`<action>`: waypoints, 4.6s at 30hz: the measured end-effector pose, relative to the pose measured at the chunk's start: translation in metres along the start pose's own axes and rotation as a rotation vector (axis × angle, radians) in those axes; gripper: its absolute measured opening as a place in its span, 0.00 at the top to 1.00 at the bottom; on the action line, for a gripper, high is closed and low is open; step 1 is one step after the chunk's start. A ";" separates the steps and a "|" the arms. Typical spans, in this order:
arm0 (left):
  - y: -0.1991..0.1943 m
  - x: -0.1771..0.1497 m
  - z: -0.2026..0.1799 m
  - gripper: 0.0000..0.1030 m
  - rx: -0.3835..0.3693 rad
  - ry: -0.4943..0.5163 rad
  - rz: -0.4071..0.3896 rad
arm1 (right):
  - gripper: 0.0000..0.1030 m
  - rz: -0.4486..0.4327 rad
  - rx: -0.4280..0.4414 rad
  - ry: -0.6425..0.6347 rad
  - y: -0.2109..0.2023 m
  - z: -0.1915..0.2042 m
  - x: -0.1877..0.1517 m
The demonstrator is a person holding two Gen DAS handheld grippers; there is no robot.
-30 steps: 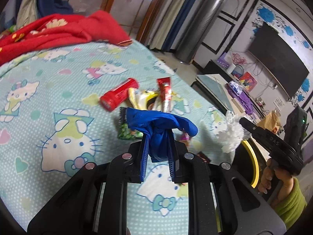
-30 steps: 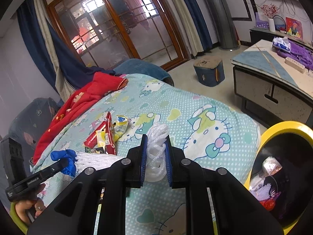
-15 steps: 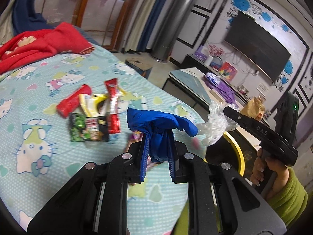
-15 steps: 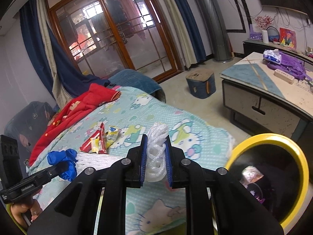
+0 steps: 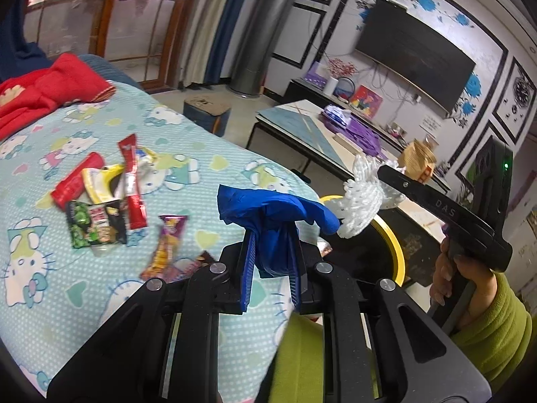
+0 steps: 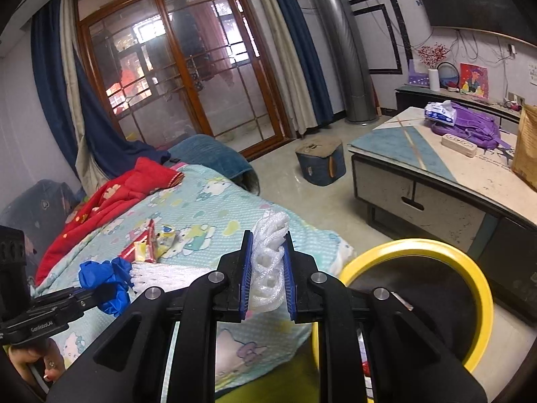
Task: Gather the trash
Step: 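Carry the blue cloth and foam net over the yellow-rimmed bin with both tools, then open both tools to drop the cloth and foam net into the bin, then move both open tools back to the trash on the bedspread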
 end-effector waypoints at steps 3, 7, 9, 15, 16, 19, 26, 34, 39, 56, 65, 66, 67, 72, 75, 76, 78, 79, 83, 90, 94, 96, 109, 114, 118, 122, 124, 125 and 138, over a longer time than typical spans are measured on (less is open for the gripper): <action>0.006 0.000 -0.011 0.88 -0.014 0.022 0.008 | 0.84 -0.018 -0.031 -0.003 -0.005 -0.011 0.002; 0.015 0.001 -0.027 0.88 -0.034 0.049 0.019 | 0.84 -0.035 -0.064 0.004 -0.007 -0.024 0.005; 0.019 0.002 -0.033 0.88 -0.043 0.061 0.021 | 0.84 -0.042 -0.082 0.005 -0.008 -0.030 0.006; 0.034 0.004 -0.057 0.88 -0.077 0.104 0.031 | 0.84 -0.074 -0.161 -0.016 -0.012 -0.051 0.010; 0.038 0.004 -0.062 0.88 -0.086 0.115 0.036 | 0.84 -0.076 -0.176 -0.013 -0.012 -0.056 0.010; 0.047 0.002 -0.072 0.88 -0.102 0.136 0.048 | 0.84 -0.078 -0.213 -0.011 -0.014 -0.070 0.008; 0.070 0.002 -0.096 0.88 -0.153 0.170 0.078 | 0.84 -0.063 -0.274 -0.003 -0.011 -0.096 0.002; 0.098 0.003 -0.125 0.88 -0.195 0.231 0.106 | 0.83 -0.034 -0.353 0.046 -0.009 -0.136 -0.005; 0.117 -0.004 -0.144 0.88 -0.224 0.263 0.136 | 0.83 -0.015 -0.391 0.081 -0.007 -0.158 -0.008; 0.164 -0.024 -0.169 0.87 -0.273 0.312 0.231 | 0.67 0.049 -0.362 0.213 0.003 -0.191 -0.019; 0.177 -0.031 -0.172 0.44 -0.276 0.316 0.263 | 0.51 0.039 -0.353 0.274 0.000 -0.199 -0.018; 0.176 -0.031 -0.171 0.41 -0.271 0.316 0.261 | 0.50 0.037 -0.352 0.276 -0.001 -0.199 -0.018; 0.175 -0.031 -0.169 0.35 -0.261 0.315 0.258 | 0.49 0.036 -0.351 0.276 0.000 -0.198 -0.017; 0.169 -0.031 -0.154 0.11 -0.205 0.284 0.251 | 0.43 0.019 -0.350 0.264 -0.004 -0.192 -0.014; 0.157 -0.027 -0.142 0.11 -0.165 0.267 0.228 | 0.40 0.007 -0.341 0.254 -0.006 -0.187 -0.012; 0.153 -0.025 -0.140 0.11 -0.155 0.264 0.216 | 0.39 0.005 -0.339 0.250 -0.007 -0.185 -0.011; 0.145 -0.021 -0.135 0.11 -0.128 0.265 0.191 | 0.37 -0.003 -0.329 0.241 -0.008 -0.179 -0.009; 0.139 -0.019 -0.132 0.11 -0.111 0.265 0.176 | 0.37 -0.004 -0.323 0.236 -0.008 -0.176 -0.009; 0.122 -0.012 -0.120 0.11 -0.057 0.257 0.129 | 0.35 -0.007 -0.301 0.213 -0.008 -0.163 -0.007; 0.099 -0.003 -0.102 0.11 0.005 0.243 0.076 | 0.33 -0.024 -0.274 0.164 -0.012 -0.140 -0.001; 0.088 0.002 -0.091 0.11 0.031 0.220 0.052 | 0.32 -0.032 -0.258 0.139 -0.014 -0.127 0.000; 0.083 0.003 -0.087 0.11 0.043 0.211 0.044 | 0.31 -0.032 -0.248 0.129 -0.014 -0.121 -0.001; 0.052 0.012 -0.055 0.11 0.109 0.148 -0.035 | 0.29 -0.039 -0.170 0.007 -0.013 -0.065 -0.008; 0.042 0.014 -0.038 0.11 0.150 0.126 -0.060 | 0.26 -0.047 -0.118 -0.043 -0.013 -0.039 -0.010; 0.033 0.014 -0.021 0.11 0.180 0.098 -0.076 | 0.25 -0.039 -0.087 -0.075 -0.012 -0.020 -0.015; 0.024 0.015 -0.004 0.11 0.205 0.067 -0.092 | 0.25 -0.025 -0.061 -0.098 -0.009 -0.003 -0.018; 0.019 0.016 0.006 0.11 0.221 0.051 -0.101 | 0.25 -0.017 -0.047 -0.106 -0.008 0.005 -0.021; 0.016 0.017 0.011 0.11 0.230 0.043 -0.107 | 0.25 -0.014 -0.041 -0.112 -0.007 0.010 -0.021; -0.013 0.018 0.066 0.11 0.313 -0.054 -0.149 | 0.22 0.042 0.019 -0.186 0.007 0.056 -0.035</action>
Point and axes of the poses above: each gripper's, at about its wrist camera, not at the fingertips, and y roughly the way its jaws point, z to its left, x to its top, the point moved 6 cm from there along y, roughly the way its jaws point, and after that the axes turned 8 degrees about y, right-handed, at the moved point
